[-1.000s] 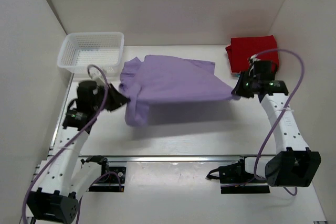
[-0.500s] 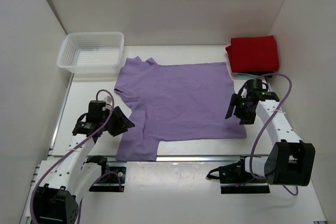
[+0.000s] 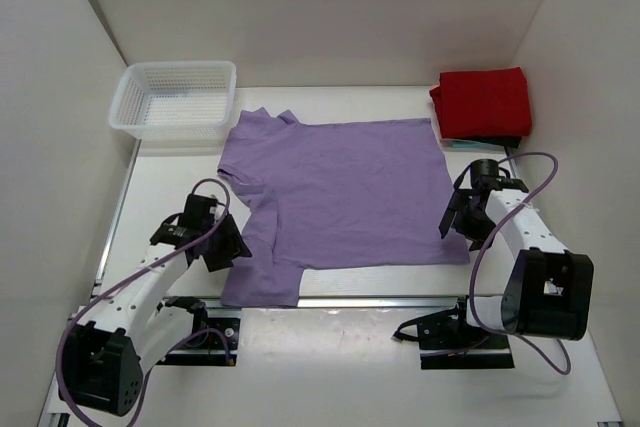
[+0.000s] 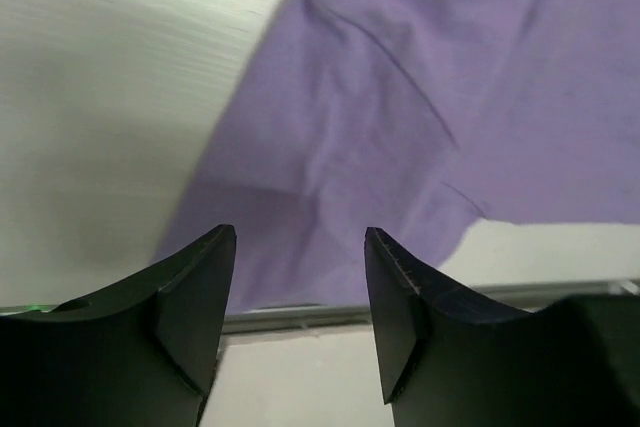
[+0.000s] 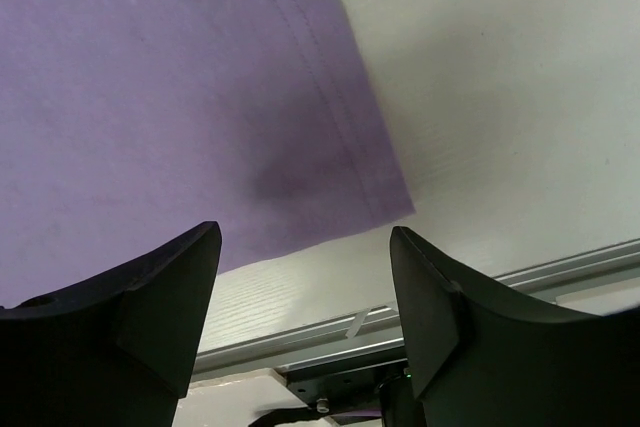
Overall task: Fold and stack the t-shirts
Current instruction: Flatten out the tshirt, then grap the side of the flattened tshirt closest away from the robot with both arms
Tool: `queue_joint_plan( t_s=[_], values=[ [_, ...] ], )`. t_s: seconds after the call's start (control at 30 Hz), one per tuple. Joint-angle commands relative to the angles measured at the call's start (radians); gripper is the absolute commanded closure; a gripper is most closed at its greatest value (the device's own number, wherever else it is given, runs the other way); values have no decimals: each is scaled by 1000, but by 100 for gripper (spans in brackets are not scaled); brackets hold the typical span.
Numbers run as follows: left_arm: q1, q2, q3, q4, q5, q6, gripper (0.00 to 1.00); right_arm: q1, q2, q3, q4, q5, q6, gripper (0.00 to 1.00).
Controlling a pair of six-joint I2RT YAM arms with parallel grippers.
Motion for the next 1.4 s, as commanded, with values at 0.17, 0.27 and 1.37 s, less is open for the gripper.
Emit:
queue_joint_plan(
  t_s=[0.17,0.27,1.37],
  values=[
    [-49,97,-3,-65,-184,30,36,-26,-16,-13,26,20,15,34],
    [-76,143,11,-88,-231,4,36,-31,-20,-4,25,22,15,35],
    [-50,-36,135,-289,-124,-70,100,-34,37,-77,111,-24,58,100]
  ],
)
